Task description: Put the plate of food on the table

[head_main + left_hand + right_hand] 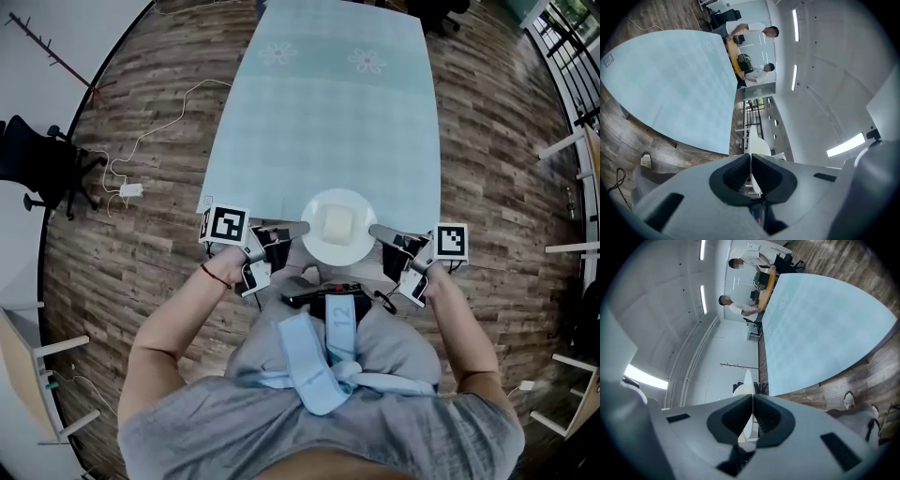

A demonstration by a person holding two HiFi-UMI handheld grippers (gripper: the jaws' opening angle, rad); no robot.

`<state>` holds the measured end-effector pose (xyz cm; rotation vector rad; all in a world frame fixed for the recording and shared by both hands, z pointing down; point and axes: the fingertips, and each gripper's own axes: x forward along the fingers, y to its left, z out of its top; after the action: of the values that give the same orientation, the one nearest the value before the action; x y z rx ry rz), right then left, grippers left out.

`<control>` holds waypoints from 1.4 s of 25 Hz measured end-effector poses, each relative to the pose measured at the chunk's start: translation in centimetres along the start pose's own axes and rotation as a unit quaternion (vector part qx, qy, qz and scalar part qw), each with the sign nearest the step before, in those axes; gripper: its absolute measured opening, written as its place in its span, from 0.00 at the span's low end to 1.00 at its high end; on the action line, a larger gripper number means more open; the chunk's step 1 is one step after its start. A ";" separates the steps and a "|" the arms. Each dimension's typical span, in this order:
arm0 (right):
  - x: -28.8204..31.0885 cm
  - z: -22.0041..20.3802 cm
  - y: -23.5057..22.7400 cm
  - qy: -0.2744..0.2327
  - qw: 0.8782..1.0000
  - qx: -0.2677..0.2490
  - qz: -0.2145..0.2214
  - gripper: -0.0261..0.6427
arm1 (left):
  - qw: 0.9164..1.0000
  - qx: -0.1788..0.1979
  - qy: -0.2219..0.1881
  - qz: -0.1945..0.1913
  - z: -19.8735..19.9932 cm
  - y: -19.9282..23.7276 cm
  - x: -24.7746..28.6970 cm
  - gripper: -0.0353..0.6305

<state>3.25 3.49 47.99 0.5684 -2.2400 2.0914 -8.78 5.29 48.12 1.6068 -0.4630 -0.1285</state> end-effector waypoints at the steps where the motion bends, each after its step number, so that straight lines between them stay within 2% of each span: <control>1: 0.0 0.1 0.0 -0.002 1.000 -0.001 0.001 0.09 | 1.000 0.003 -0.001 0.001 0.1 0.0 0.1 0.10; 12: 0.2 0.4 -0.2 0.002 1.000 -0.020 0.009 0.09 | 1.000 0.015 -0.015 -0.004 0.3 0.3 0.1 0.10; 18: 3.5 10.3 0.1 0.020 1.000 -0.019 0.005 0.09 | 1.000 -0.007 -0.029 0.010 9.7 0.7 2.9 0.10; 24: 3.9 14.3 -0.3 0.024 1.000 -0.013 0.008 0.09 | 0.999 -0.008 -0.037 0.014 13.1 0.8 5.1 0.10; 28: 4.9 18.5 -0.7 0.034 0.999 -0.014 0.001 0.09 | 0.999 -0.017 -0.039 0.015 16.8 0.7 6.7 0.10; 35: 6.7 21.0 -2.2 0.028 0.999 -0.022 -0.013 0.09 | 0.999 -0.011 -0.042 0.017 19.5 2.6 7.1 0.10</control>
<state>2.39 -18.54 49.75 0.5274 -2.2301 2.0134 -9.80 -15.51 50.09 1.5750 -0.5514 -0.1763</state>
